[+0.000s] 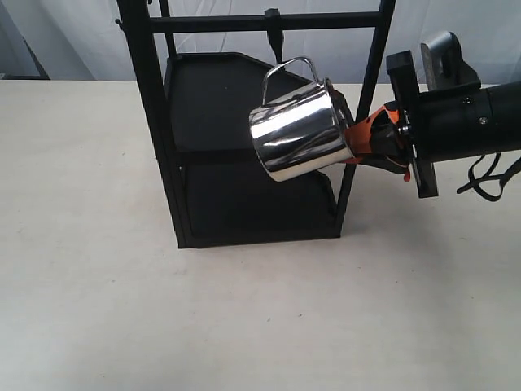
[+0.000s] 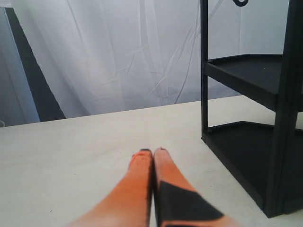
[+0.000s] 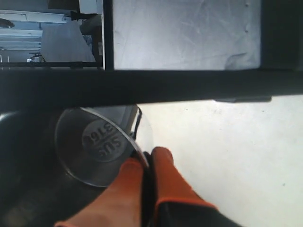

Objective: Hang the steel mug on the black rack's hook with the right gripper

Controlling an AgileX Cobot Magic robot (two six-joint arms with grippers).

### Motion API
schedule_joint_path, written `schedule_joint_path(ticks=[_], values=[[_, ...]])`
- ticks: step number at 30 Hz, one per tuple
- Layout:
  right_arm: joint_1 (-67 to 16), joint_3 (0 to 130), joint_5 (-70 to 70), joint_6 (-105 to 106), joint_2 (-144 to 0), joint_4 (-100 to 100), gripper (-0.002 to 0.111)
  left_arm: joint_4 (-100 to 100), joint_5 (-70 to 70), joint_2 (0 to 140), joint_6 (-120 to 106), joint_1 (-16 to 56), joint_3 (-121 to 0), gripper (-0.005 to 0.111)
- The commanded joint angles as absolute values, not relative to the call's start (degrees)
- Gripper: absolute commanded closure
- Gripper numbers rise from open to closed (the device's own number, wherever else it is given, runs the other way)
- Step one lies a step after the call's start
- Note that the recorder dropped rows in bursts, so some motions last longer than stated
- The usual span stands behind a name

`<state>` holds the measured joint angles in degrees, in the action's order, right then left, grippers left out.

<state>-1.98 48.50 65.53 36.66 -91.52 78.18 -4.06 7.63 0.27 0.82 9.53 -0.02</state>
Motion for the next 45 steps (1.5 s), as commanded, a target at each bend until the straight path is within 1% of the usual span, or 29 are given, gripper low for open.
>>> schedule_joint_path(ticks=[1, 3, 5, 6, 7, 8, 9, 10, 11, 12, 19, 25, 30, 31, 32, 33, 36, 38, 39, 45], values=[[-1.7, 48.2, 61.3, 39.0, -92.2, 74.5, 0.109, -4.1, 7.3, 0.0, 1.0, 9.8, 0.0, 0.105], [-1.7, 48.2, 61.5, 39.3, -92.2, 74.5, 0.109, -4.1, 7.3, 0.0, 1.0, 9.8, 0.0, 0.105], [-1.7, 48.2, 61.8, 39.3, -92.2, 74.6, 0.103, -4.1, 7.3, 0.0, 1.0, 9.8, 0.0, 0.105], [-1.7, 48.2, 62.2, 39.5, -92.2, 75.0, 0.092, -4.1, 7.3, 0.0, 1.0, 9.8, 0.0, 0.105], [-1.7, 48.2, 62.4, 39.9, -92.2, 75.2, 0.083, -4.1, 7.3, 0.0, 1.0, 9.8, 0.0, 0.105], [-1.7, 48.2, 62.6, 40.0, -92.2, 75.3, 0.067, -4.1, 7.3, 0.0, 1.0, 9.8, 0.0, 0.105], [-1.7, 48.2, 62.6, 40.0, -92.2, 75.3, 0.058, -4.1, 7.3, 0.0, 1.0, 9.8, 0.0, 0.105], [-1.7, 48.2, 62.6, 40.2, -92.2, 75.3, 0.047, -4.1, 7.3, 0.0, 1.0, 9.8, 0.0, 0.105], [-1.7, 48.2, 62.6, 40.2, -92.2, 75.3, 0.044, -4.1, 7.3, 0.0, 1.0, 9.8, 0.0, 0.105], [-1.7, 48.2, 62.7, 40.2, -92.2, 75.3, 0.044, -4.1, 7.3, 0.0, 1.0, 9.8, 0.0, 0.105], [-1.7, 48.2, 64.3, 40.6, -91.2, 76.6, 0.045, -4.1, 7.3, 0.0, 1.0, 9.8, 0.0, 0.105], [-1.2, 48.2, 63.4, 40.5, -84.1, 75.8, 0.045, -4.1, 7.3, 0.0, 1.0, 9.8, 0.0, 0.105], [0.6, 48.2, 63.5, 40.1, -78.0, 68.6, 0.045, -4.1, 7.3, 0.0, 1.0, 9.8, 0.0, 0.105], [0.7, 48.2, 63.5, 40.1, -76.8, 66.8, 0.047, -4.1, 7.3, 0.0, 1.0, 9.8, 0.0, 0.105], [0.7, 48.2, 63.5, 40.1, -74.9, 64.6, 0.052, -4.1, 7.3, 0.0, 1.0, 9.8, 0.0, 0.105], [0.7, 48.2, 63.5, 40.1, -72.9, 62.5, 0.06, -4.1, 7.3, 0.0, 1.0, 9.8, 0.0, 0.105], [0.7, 48.2, 63.4, 37.0, -66.0, 57.5, 0.091, -4.1, 7.3, 0.0, 1.0, 9.8, 0.0, 0.105], [0.7, 48.2, 64.4, 35.4, -61.7, 56.2, 0.107, -4.1, 7.3, 0.0, 1.0, 9.8, 0.0, 0.105], [0.7, 48.2, 65.3, 35.4, -59.3, 55.5, 0.109, -4.1, 7.3, 0.0, 1.0, 9.8, 0.0, 0.105], [0.6, 48.2, 67.0, 35.4, -49.4, 54.8, 0.109, -4.1, 7.3, 0.0, 1.0, 9.8, 0.0, 0.105]])
